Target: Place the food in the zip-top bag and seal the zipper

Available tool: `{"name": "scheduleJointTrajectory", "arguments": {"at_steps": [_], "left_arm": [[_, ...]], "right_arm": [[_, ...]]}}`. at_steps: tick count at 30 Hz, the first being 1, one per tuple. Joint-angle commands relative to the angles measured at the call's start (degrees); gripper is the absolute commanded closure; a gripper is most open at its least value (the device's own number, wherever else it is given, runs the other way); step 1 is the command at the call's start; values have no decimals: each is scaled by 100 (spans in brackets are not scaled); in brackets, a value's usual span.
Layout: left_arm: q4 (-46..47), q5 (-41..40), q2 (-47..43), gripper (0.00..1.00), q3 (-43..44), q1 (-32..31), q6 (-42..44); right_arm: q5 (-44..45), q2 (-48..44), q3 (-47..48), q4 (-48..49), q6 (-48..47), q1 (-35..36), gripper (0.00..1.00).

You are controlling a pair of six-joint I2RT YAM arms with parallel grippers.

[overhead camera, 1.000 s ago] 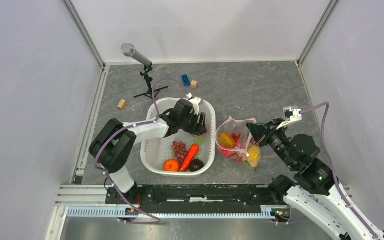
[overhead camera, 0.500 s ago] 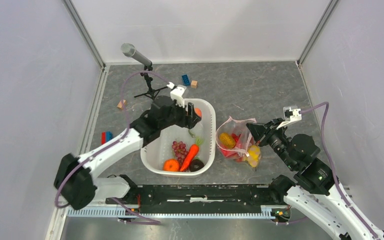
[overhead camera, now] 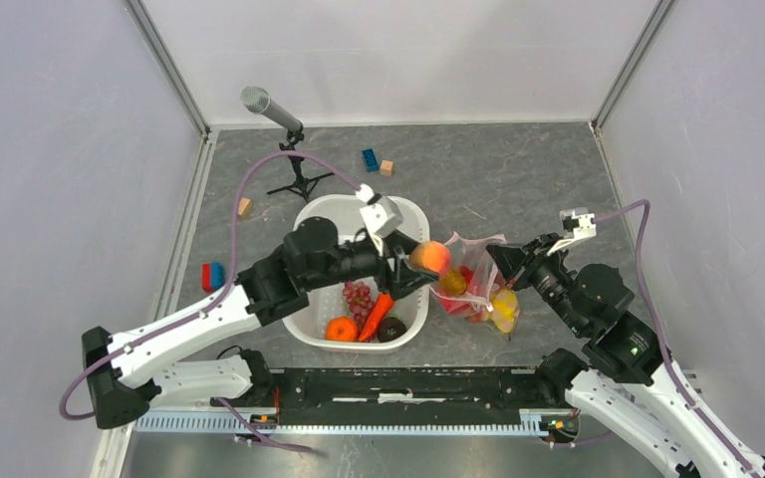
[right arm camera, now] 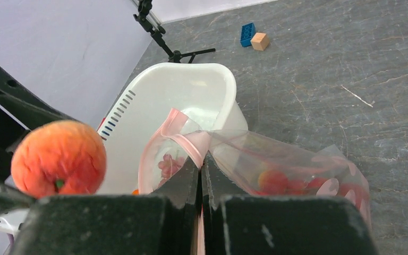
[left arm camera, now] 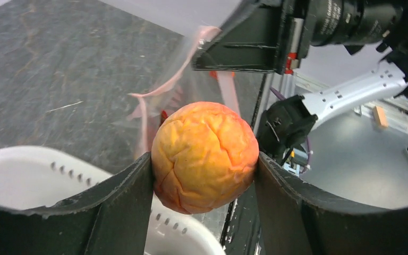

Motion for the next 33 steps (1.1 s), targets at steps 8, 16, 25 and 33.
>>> {"name": "scheduleJointTrajectory", "arguments": {"at_steps": [8, 16, 25, 33], "left_arm": [[-98, -42, 1288, 43, 920, -724, 1752], [-889, -666, 2285, 42, 1589, -720, 2255], [-780, -2314, 2604, 38, 1827, -717, 2017], [8, 431, 2709, 25, 1904, -714, 1749]], "right_arm": [[-467, -57, 108, 390, -20, -7, 97], [-994, -140, 277, 663, -198, -7, 97], [-1661, -140, 595, 717, -268, -1, 97], [-1307, -131, 429, 692, -204, -10, 98]]}}
